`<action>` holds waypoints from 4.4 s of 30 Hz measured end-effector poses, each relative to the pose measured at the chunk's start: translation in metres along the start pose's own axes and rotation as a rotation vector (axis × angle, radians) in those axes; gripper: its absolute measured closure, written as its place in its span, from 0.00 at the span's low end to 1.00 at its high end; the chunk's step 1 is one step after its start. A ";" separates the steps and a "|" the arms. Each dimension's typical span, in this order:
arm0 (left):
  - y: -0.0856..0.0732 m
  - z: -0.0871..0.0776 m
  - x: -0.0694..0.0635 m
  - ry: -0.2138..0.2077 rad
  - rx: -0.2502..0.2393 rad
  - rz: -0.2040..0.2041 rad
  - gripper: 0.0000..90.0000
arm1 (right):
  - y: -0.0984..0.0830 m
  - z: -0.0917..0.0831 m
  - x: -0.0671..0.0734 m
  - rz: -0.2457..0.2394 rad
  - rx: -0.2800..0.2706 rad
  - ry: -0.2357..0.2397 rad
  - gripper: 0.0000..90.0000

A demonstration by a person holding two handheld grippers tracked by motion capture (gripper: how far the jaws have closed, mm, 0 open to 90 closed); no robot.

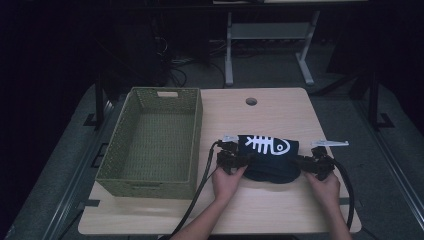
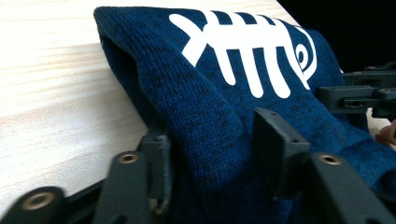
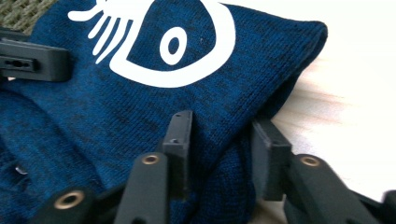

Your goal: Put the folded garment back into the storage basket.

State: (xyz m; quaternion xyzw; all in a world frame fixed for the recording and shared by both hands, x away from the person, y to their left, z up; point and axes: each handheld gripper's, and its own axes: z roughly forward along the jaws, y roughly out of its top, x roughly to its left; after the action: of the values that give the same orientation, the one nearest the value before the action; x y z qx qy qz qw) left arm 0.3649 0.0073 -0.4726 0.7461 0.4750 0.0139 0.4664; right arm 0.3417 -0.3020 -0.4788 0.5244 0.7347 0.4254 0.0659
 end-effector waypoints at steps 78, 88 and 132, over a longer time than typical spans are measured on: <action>0.077 -0.131 -0.011 -0.278 -0.173 0.000 0.75 | 0.080 -0.071 0.070 0.062 -0.182 0.307 0.79; 0.084 -0.147 0.004 -0.270 -0.189 -0.022 0.75 | 0.095 -0.060 0.083 0.064 -0.182 0.343 0.79; 0.087 -0.211 0.054 -0.199 -0.237 -0.066 0.75 | 0.142 -0.010 0.144 -0.003 -0.123 0.402 0.78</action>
State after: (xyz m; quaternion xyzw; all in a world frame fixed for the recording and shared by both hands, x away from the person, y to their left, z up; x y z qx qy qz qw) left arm 0.3571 0.1803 -0.3147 0.6675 0.4457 -0.0197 0.5961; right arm 0.3739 -0.1760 -0.3237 0.4229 0.7063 0.5655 -0.0497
